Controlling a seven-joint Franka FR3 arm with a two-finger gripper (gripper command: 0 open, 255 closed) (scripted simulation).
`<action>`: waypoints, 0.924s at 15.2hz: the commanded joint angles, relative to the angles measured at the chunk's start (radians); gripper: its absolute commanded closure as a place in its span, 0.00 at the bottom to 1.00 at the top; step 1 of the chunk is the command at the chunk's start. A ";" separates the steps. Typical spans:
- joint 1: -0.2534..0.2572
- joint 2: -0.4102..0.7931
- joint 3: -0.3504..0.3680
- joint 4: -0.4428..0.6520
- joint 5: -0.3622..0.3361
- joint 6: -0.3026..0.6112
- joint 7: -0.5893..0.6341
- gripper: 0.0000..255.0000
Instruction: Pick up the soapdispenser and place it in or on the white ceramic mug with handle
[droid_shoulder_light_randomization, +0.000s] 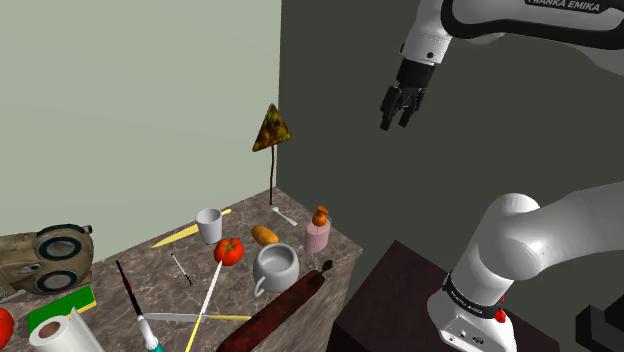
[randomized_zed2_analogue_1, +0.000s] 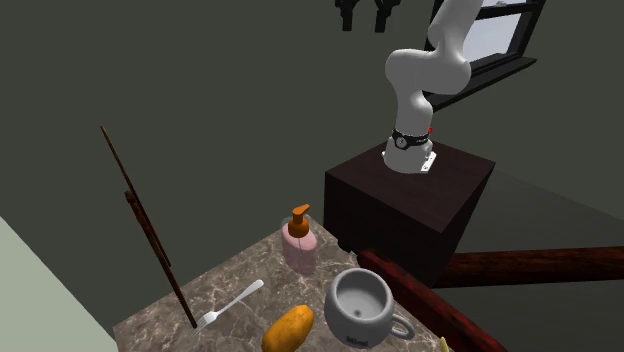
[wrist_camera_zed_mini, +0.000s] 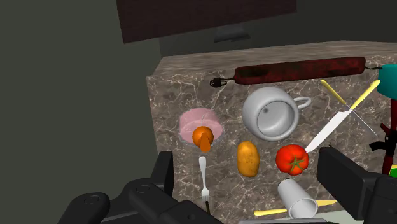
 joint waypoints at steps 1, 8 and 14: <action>0.000 0.000 0.000 0.000 0.000 0.000 0.000 0.00; -0.002 0.076 0.008 -0.172 -0.004 0.251 0.005 0.00; -0.001 0.204 0.012 -0.268 -0.007 0.478 0.010 0.00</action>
